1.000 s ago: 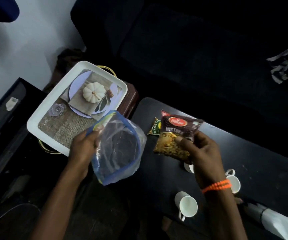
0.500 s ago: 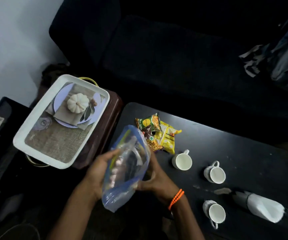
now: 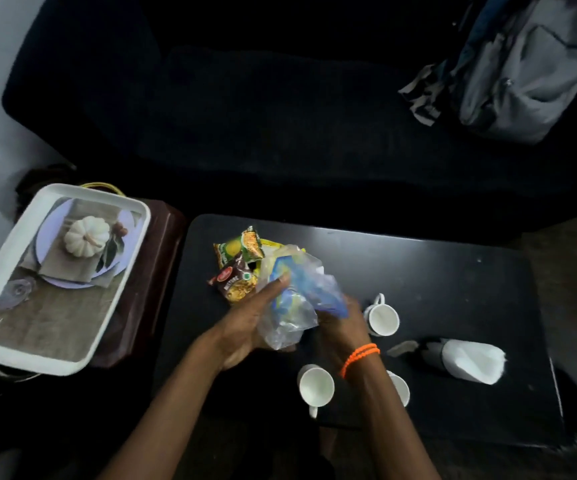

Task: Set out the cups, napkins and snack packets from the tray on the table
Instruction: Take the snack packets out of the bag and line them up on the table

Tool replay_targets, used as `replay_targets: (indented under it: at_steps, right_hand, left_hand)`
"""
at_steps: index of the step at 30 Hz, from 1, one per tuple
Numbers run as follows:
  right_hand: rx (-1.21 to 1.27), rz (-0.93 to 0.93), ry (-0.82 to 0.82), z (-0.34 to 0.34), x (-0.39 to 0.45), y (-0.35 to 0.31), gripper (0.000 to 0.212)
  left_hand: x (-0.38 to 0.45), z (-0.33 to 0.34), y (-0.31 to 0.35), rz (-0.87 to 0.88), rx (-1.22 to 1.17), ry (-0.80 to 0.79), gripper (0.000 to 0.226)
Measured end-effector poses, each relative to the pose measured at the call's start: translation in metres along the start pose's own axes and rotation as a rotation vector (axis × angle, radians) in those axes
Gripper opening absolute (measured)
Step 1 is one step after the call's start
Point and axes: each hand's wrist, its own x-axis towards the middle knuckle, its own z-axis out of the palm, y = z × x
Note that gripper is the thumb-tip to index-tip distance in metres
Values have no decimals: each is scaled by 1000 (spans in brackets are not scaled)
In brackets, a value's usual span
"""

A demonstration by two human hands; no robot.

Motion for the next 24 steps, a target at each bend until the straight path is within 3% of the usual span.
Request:
replay_targets:
  at_steps: [4,6,10,12,14,16,19,22,24]
  right_hand:
    - [-545,-92,-51,-41,1,-14,26]
    - [-495,-76,-168,-74,-3,-23,14]
    - [-183,-68,-80,-142,-16,-44,67]
    - [-249,-91,-88,-157,-24,-52,96]
    - [-398,-184,-90,-161,-32,-52,112]
    - [-503,-313,35,-173,-35,-45,97]
    - [-520,-336,369,-218,-40,-43,52]
    - [-449,-197,733,-272,-54,-43,25]
    - [-513,-220,834,-291,-67,-41,24]
  left_hand:
    - [31,45,5,85,78,129,39]
    - [45,63,7,119,160,173,41]
    - [66,104,12,234,303,369,27]
    - [71,135,12,227,346,357,10]
    - [79,170,6,190,447,298,15]
    - [89,205,-5,128,381,126,13]
    - [98,246,-8,-115,164,-187,24]
    - [110,283,-13,-172,200,-237,30]
    - [112,316,-29,-180,254,-342,47]
